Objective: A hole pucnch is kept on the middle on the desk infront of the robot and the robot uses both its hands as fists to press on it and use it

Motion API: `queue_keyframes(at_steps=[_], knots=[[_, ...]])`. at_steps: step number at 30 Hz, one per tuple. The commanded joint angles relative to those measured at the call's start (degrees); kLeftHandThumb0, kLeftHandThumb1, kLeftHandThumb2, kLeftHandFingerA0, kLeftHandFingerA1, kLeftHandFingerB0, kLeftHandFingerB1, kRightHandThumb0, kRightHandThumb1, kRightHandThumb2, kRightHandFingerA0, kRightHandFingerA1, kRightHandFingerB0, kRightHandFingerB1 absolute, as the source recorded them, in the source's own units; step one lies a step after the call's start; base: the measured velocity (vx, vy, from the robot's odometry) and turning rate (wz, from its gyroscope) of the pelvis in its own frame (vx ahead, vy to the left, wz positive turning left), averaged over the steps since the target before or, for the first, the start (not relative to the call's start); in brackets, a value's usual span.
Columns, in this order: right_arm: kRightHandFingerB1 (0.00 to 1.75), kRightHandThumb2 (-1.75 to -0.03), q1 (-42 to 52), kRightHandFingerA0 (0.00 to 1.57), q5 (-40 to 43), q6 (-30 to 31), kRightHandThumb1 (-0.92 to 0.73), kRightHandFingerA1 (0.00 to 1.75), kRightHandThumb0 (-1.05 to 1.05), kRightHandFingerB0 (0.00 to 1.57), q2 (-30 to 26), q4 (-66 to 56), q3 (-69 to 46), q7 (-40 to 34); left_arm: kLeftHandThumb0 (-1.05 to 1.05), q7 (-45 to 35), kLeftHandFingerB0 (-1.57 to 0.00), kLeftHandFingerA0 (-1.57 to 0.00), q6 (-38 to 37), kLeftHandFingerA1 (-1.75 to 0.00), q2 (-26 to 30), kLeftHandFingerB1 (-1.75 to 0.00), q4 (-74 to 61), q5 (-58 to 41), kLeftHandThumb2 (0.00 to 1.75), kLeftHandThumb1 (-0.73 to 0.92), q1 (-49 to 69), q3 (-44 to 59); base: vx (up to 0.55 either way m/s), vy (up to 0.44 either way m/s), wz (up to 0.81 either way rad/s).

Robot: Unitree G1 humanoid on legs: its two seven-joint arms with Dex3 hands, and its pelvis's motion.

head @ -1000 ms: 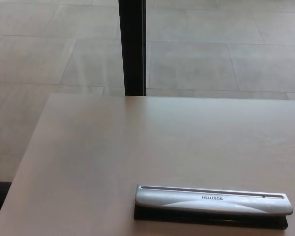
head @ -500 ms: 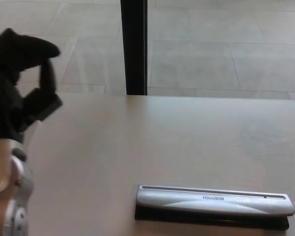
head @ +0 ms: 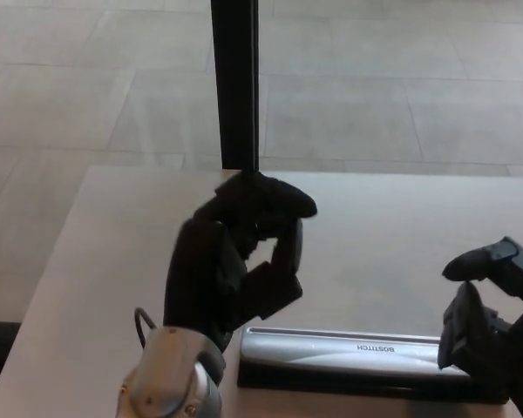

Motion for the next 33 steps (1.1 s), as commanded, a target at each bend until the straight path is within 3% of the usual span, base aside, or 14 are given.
queue_keyframes(at_steps=[1,4,5,7,10,11,15,17,22,23,24,27,30,33], knots=[[1.75,-1.31,-1.0,1.09,-4.6,-2.3,-0.64,1.75,-0.19,0.68,0.6,3.4,1.6,0.1,-0.3,1.8,-0.57,-0.86,-0.2,-1.75,-3.2,-1.56,5.2,1.4,0.92,0.76,2.5,-2.3,0.0,0.0,0.0],[1.75,-1.31,-1.7,1.1,-5.3,-2.9,-0.64,1.75,-0.19,0.68,0.7,4.6,1.6,0.4,-0.32,3.0,-0.57,-0.86,-0.8,-1.75,-3.7,-1.58,6.7,2.1,0.92,0.76,2.6,-2.9,0.0,0.0,0.0],[1.5,-1.34,-2.1,1.25,-5.6,-3.0,-0.65,1.75,-0.16,0.86,0.7,5.0,1.6,0.4,-0.33,3.2,-0.56,-0.86,-1.4,-1.75,-4.0,-1.62,7.5,2.2,0.92,0.76,2.6,-3.0,0.0,0.0,0.0],[1.5,-1.33,-2.6,1.25,-6.1,-3.1,-0.66,1.75,-0.17,0.86,0.8,5.8,1.5,0.6,-0.33,3.7,-0.56,-0.85,-2.5,-1.75,-4.4,-1.62,8.8,2.4,0.91,0.77,2.9,-3.3,0.0,0.0,0.0],[1.5,-1.32,-4.3,1.24,-6.1,-4.3,-0.67,1.75,-0.17,0.86,0.8,8.0,0.7,1.3,-0.32,5.2,-0.55,-0.86,-5.0,-1.75,-5.5,-1.64,11.7,3.2,0.87,0.8,3.2,-3.7,0.0,0.0,0.0],[1.75,-1.29,-4.7,1.07,-6.1,-4.3,-0.65,1.75,-0.2,0.67,0.9,8.4,0.4,1.2,-0.33,5.5,-0.54,-0.86,-5.7,-1.75,-5.7,-1.65,12.4,3.2,0.88,0.8,3.1,-3.6,0.0,0.0,0.0],[1.75,-1.3,-5.0,1.06,-7.1,-5.0,-0.65,1.75,-0.2,0.66,1.4,9.4,0.2,0.9,-0.35,6.7,-0.54,-0.87,-6.8,-1.75,-6.6,-1.65,13.8,3.0,0.89,0.79,3.3,-3.8,0.0,0.0,0.0],[1.75,-1.31,-3.2,1.06,-10.5,-9.6,-0.64,1.75,-0.19,0.68,2.7,12.5,1.4,-0.8,-0.34,11.1,-0.54,-0.88,-11.4,-1.75,-9.9,-1.65,17.1,4.7,0.92,0.77,5.4,-5.3,0.0,0.0,0.0],[1.75,-1.33,-0.5,1.06,-11.6,-15.0,-0.62,1.75,-0.2,0.68,5.1,16.7,1.5,-1.5,-0.36,15.6,-0.54,-0.91,-17.8,-1.75,-11.8,-1.73,23.1,7.2,0.93,0.77,6.8,-7.3,0.0,0.0,0.0],[1.75,-1.32,0.2,1.08,-12.0,-16.4,-0.62,1.75,-0.19,0.68,5.8,17.6,1.4,-2.0,-0.36,15.9,-0.56,-0.81,-19.2,-1.75,-11.9,-1.66,24.3,7.4,0.89,0.79,7.2,-7.8,0.0,0.0,0.0],[1.75,-1.28,2.6,1.08,-12.0,-18.8,-0.65,1.75,-0.19,0.69,7.7,19.0,1.5,-3.1,-0.36,17.8,-0.52,-0.89,-21.6,-1.75,-13.0,-1.74,26.6,8.0,0.88,0.79,7.9,-8.1,0.0,0.0,0.0],[1.75,-1.28,3.3,1.08,-12.4,-20.3,-0.65,1.75,-0.19,0.69,8.9,20.0,1.3,-3.4,-0.36,19.0,-0.52,-0.89,-23.5,-1.75,-13.3,-1.74,28.3,8.2,0.88,0.79,7.7,-8.3,0.0,0.0,0.0],[1.75,-1.13,5.4,1.09,-15.0,-28.2,-0.72,1.75,-0.21,0.68,11.2,25.3,1.4,-5.5,-0.37,23.0,-0.58,-0.94,-28.4,-1.75,-14.6,-1.72,33.3,10.2,0.92,0.74,7.1,-8.3,0.0,0.0,0.0],[1.75,-1.18,5.0,1.07,-17.7,-33.1,-0.72,1.75,-0.17,0.68,11.4,29.0,1.0,-7.3,-0.36,26.2,-0.59,-0.96,-30.2,-1.75,-14.6,-1.67,34.9,12.7,0.92,0.74,6.9,-9.3,0.0,0.0,0.0]])
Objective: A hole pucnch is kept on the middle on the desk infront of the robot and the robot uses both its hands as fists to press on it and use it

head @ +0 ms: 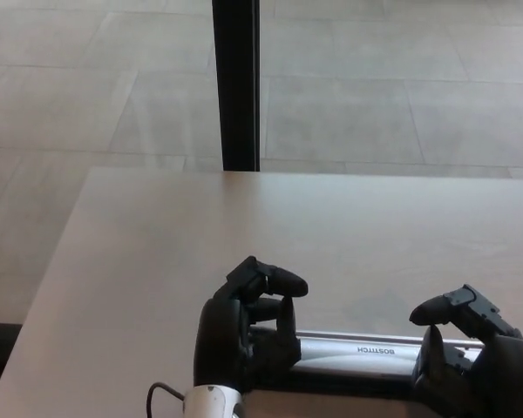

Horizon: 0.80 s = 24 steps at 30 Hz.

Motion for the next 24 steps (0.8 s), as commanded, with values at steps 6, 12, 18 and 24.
queue_keyframes(at_steps=[6,12,18,24], knots=[[1.75,-1.14,-2.1,0.94,-20.0,-33.1,-0.7,1.75,-0.12,0.67,-2.0,29.4,-2.7,-20.0,-0.33,29.9,-0.61,-0.97,-24.5,-1.75,-8.1,-1.62,18.6,24.6,0.97,0.75,0.7,-9.3,0.0,0.0,0.0],[1.75,-1.16,-5.4,0.9,-29.5,-35.7,-0.66,1.75,-0.13,0.66,-7.7,38.6,0.6,-30.1,-0.26,35.0,-0.64,-0.95,-27.4,-1.75,-1.4,-1.58,22.2,34.2,1.09,0.67,-3.7,-15.6,0.0,0.0,0.0],[1.7,-1.17,-7.5,0.88,-34.2,-34.4,-0.61,1.75,-0.1,0.63,-11.2,45.1,4.7,-35.9,-0.25,37.7,-0.74,-0.94,-27.6,-1.75,3.6,-1.37,24.6,42.4,1.13,0.56,-9.4,-22.1,0.0,0.0,0.0],[1.28,-1.15,-7.9,1.14,-37.8,-32.3,-0.56,1.47,-0.02,0.9,-15.0,50.4,9.7,-38.2,-0.26,39.7,-0.76,-0.93,-25.0,-1.75,6.8,-1.53,26.5,48.1,1.14,0.55,-13.7,-27.9,0.0,0.0,0.0]])
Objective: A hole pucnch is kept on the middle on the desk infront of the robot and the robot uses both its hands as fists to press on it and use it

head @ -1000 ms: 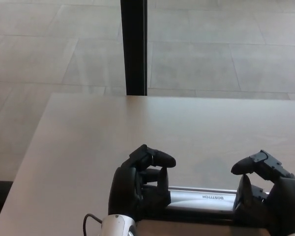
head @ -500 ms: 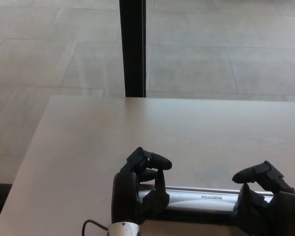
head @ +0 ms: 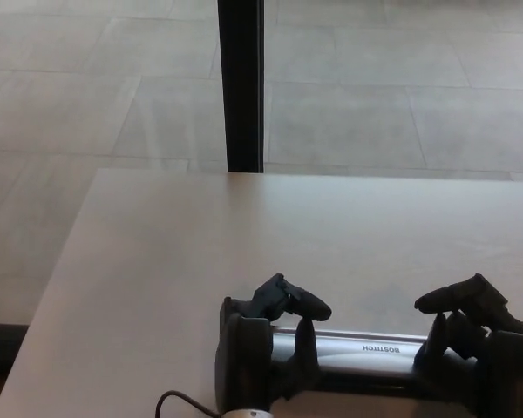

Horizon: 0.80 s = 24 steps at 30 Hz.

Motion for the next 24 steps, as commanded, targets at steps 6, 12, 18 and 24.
queue_keyframes(at_steps=[6,12,18,24], knots=[[1.19,-1.08,1.0,1.16,-26.3,-5.6,-0.48,1.38,0.11,0.92,-12.0,28.8,10.3,-25.9,-0.27,21.6,-0.67,-0.92,-11.5,-1.75,6.6,-1.74,11.7,34.6,1.06,0.54,-11.2,-20.8,0.0,0.0,0.0],[1.06,-0.98,0.6,1.17,-26.1,-4.6,-0.48,1.33,0.04,0.86,-12.3,31.9,12.7,-25.4,-0.25,23.5,-0.68,-0.94,-9.9,-1.75,8.0,-1.66,12.8,36.0,1.02,0.55,-13.1,-23.3,0.0,0.0,0.0],[0.77,-0.65,0.1,0.92,-27.0,-6.0,-0.76,1.34,-0.19,0.72,-12.4,34.8,14.9,-28.4,-0.27,24.0,-0.65,-0.93,-10.2,-1.75,8.4,-1.67,14.1,35.5,1.04,0.54,-14.4,-25.4,0.0,0.0,0.0],[0.76,-0.65,-0.2,0.9,-26.7,-6.8,-0.78,1.14,-0.21,0.7,-12.9,36.4,16.0,-28.3,-0.25,25.7,-0.69,-0.95,-9.8,-1.75,8.6,-1.66,15.4,35.9,1.04,0.54,-16.0,-27.2,0.0,0.0,0.0]])
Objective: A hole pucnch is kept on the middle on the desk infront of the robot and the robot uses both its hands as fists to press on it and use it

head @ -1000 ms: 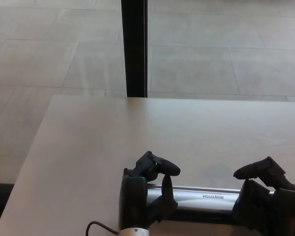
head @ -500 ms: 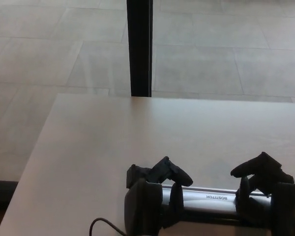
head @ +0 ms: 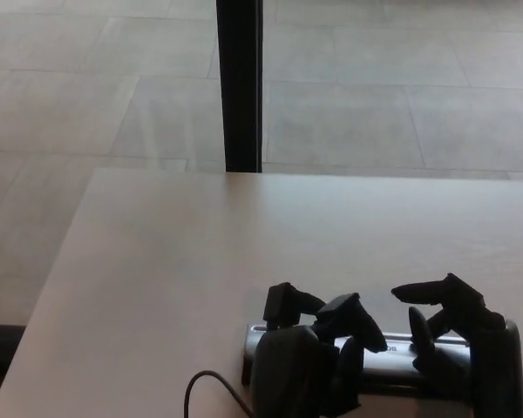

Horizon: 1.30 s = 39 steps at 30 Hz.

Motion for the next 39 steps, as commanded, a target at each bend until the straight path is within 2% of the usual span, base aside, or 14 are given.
queue_keyframes(at_steps=[1,5,8,9,10,12,14,15,17,18,20,21,22,39], knots=[[0.79,-0.64,7.1,0.9,-14.3,6.1,-0.8,1.21,-0.24,0.71,-4.9,19.1,6.7,-11.3,-0.26,11.7,-0.69,-0.94,-8.6,-1.75,4.2,-1.62,5.1,20.3,1.06,0.54,-6.5,-9.0,0.0,0.0,0.0],[1.09,-0.63,6.3,0.8,-14.8,7.7,-0.84,1.49,-0.28,0.72,-4.3,20.5,7.2,-14.1,-0.33,12.6,-0.77,-0.95,-7.7,-1.75,5.0,-1.53,6.2,22.2,1.04,0.57,-8.9,-11.0,0.0,0.0,0.0],[0.9,-0.63,6.1,0.82,-13.8,6.6,-0.83,1.44,-0.26,0.69,-3.9,21.5,7.0,-14.2,-0.3,13.4,-0.7,-0.98,-7.7,-1.75,4.9,-1.69,7.1,22.3,1.09,0.49,-9.6,-11.7,0.0,0.0,0.0],[0.94,-0.64,6.0,0.86,-14.3,7.0,-0.79,1.4,-0.2,0.71,-4.1,21.7,7.3,-14.6,-0.39,13.5,-1.0,-1.22,-7.3,-1.38,4.9,-1.25,7.3,22.4,1.11,0.48,-9.6,-12.0,0.0,0.0,0.0],[0.89,-0.67,5.7,0.9,-15.2,6.9,-0.77,1.37,-0.19,0.73,-4.5,22.1,7.9,-15.8,-0.3,13.9,-0.69,-0.97,-6.9,-1.75,4.8,-1.68,7.4,22.4,1.06,0.51,-9.5,-12.0,0.0,0.0,0.0],[1.35,-0.85,5.7,0.86,-13.7,4.9,-0.66,1.74,-0.01,0.67,-4.1,22.1,6.7,-15.5,-0.27,13.0,-0.7,-0.96,-8.0,-1.75,4.1,-1.64,6.9,19.1,1.04,0.51,-7.5,-10.0,0.0,0.0,0.0],[1.35,-0.85,5.6,0.86,-13.6,4.4,-0.66,1.74,-0.01,0.67,-3.9,22.3,6.5,-16.4,-0.27,12.2,-0.7,-0.96,-8.7,-1.75,3.6,-1.64,6.5,17.6,1.04,0.51,-6.4,-9.0,0.0,0.0,0.0],[1.27,-1.09,5.6,1.17,-12.3,2.6,-0.58,1.47,-0.13,0.89,-3.3,20.6,4.9,-17.0,-0.32,11.6,-0.96,-1.22,-11.9,-1.4,2.2,-1.21,6.2,12.9,1.15,0.51,-4.2,-5.9,0.0,0.0,0.0],[1.32,-1.17,6.3,1.17,-9.0,-0.1,-0.6,1.52,-0.13,0.87,-2.3,18.9,2.7,-14.9,-0.23,10.2,-0.78,-0.96,-13.9,-1.75,1.0,-1.38,6.0,9.5,1.12,0.56,-2.3,-3.5,0.0,0.0,0.0],[1.67,-1.13,5.6,0.85,-9.1,-0.8,-0.67,1.75,-0.06,0.6,-1.8,17.6,1.9,-16.2,-0.2,9.7,-0.78,-0.96,-15.1,-1.75,-0.3,-1.33,5.2,6.2,1.13,0.56,-0.4,-0.2,0.0,0.0,0.0],[1.66,-1.12,5.4,0.83,-9.3,-0.9,-0.65,1.75,-0.08,0.62,-1.6,16.7,1.7,-15.9,-0.19,7.8,-0.76,-0.95,-16.4,-1.75,-2.5,-1.3,4.3,2.1,1.09,0.61,2.2,3.5,0.0,0.0,0.0],[1.3,-1.15,5.5,1.19,-9.2,-0.9,-0.61,1.51,-0.14,0.89,-1.3,16.7,1.6,-15.8,-0.2,7.5,-0.74,-0.93,-16.4,-1.75,-3.3,-1.33,3.6,1.3,1.06,0.63,3.1,4.9,0.0,0.0,0.0],[1.68,-1.07,6.3,0.88,-7.8,-0.6,-0.66,1.75,-0.07,0.58,-1.0,16.3,0.9,-14.3,-0.21,7.3,-0.73,-0.93,-16.9,-1.75,-4.1,-1.35,3.3,1.1,1.05,0.64,3.8,5.9,0.0,0.0,0.0],[1.68,-1.09,1.9,0.95,1.6,-0.1,-0.69,1.75,-0.17,0.65,4.3,-2.8,-4.1,0.3,-0.31,-0.3,-0.64,-0.97,-18.6,-1.75,-11.1,-1.62,-0.4,-3.2,0.96,0.74,8.9,18.0,0.0,0.0,0.0]])
